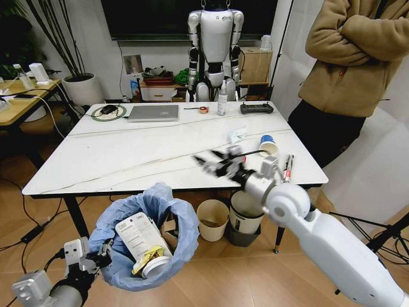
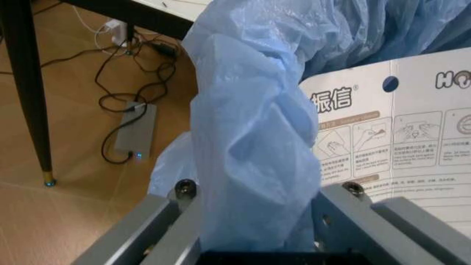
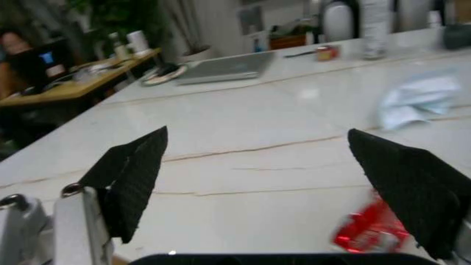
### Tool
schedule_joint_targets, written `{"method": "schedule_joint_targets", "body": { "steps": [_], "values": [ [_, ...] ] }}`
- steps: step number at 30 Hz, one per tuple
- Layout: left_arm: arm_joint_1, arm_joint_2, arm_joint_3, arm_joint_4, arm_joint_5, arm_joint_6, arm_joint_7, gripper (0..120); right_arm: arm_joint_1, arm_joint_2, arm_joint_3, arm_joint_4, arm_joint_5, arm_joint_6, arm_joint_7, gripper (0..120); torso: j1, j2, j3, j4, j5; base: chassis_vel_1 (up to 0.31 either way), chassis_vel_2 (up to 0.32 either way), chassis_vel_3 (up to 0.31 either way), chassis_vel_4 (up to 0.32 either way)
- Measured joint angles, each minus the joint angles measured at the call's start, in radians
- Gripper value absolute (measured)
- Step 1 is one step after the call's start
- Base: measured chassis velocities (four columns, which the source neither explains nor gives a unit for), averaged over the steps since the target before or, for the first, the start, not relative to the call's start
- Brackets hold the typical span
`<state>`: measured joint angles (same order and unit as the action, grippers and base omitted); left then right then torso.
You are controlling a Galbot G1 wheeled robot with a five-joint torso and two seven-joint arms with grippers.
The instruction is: Pick up the trash bin and place the trash from the table into it.
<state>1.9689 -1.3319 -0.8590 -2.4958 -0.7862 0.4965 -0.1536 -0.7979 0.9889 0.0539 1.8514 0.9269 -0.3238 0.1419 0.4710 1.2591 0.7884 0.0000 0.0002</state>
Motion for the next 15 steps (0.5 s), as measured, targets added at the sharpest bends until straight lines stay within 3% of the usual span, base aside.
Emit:
{"method": "schedule_joint_targets", "body": {
  "steps": [4, 7, 11, 15],
  "values": [
    [-0.001, 0.003, 0.0, 0.0, -0.001, 0.0, 0.0, 0, -0.061, 0.007, 0.073, -0.043, -0.046, 0.042, 0.013, 100, 0.0, 0.0, 0.0, 0.0, 0.0001, 0.0, 0.0, 0.0, 0.0],
    [-0.004, 0.006, 0.004, 0.003, -0.002, 0.0, 0.001, 0, -0.1, 0.02, 0.128, -0.057, -0.118, -0.027, 0.039, 100, 0.0, 0.0, 0.0, -0.0003, 0.0, 0.0, 0.0, 0.0, 0.0],
    [-0.008, 0.009, 0.007, 0.007, -0.004, 0.0, 0.001, 0, -0.104, 0.053, 0.14, -0.072, -0.126, -0.06, 0.1, 100, 0.0, 0.0, 0.0, -0.0001, 0.0, 0.0, 0.0, 0.0, 0.0],
    [-0.01, 0.015, 0.007, 0.01, -0.007, 0.0, 0.001, 0, -0.082, 0.103, 0.11, -0.13, -0.144, -0.022, 0.1, 100, 0.0, 0.0, 0.0, 0.0002, -0.0001, 0.0, 0.0, 0.0, 0.0]
  ]
}}
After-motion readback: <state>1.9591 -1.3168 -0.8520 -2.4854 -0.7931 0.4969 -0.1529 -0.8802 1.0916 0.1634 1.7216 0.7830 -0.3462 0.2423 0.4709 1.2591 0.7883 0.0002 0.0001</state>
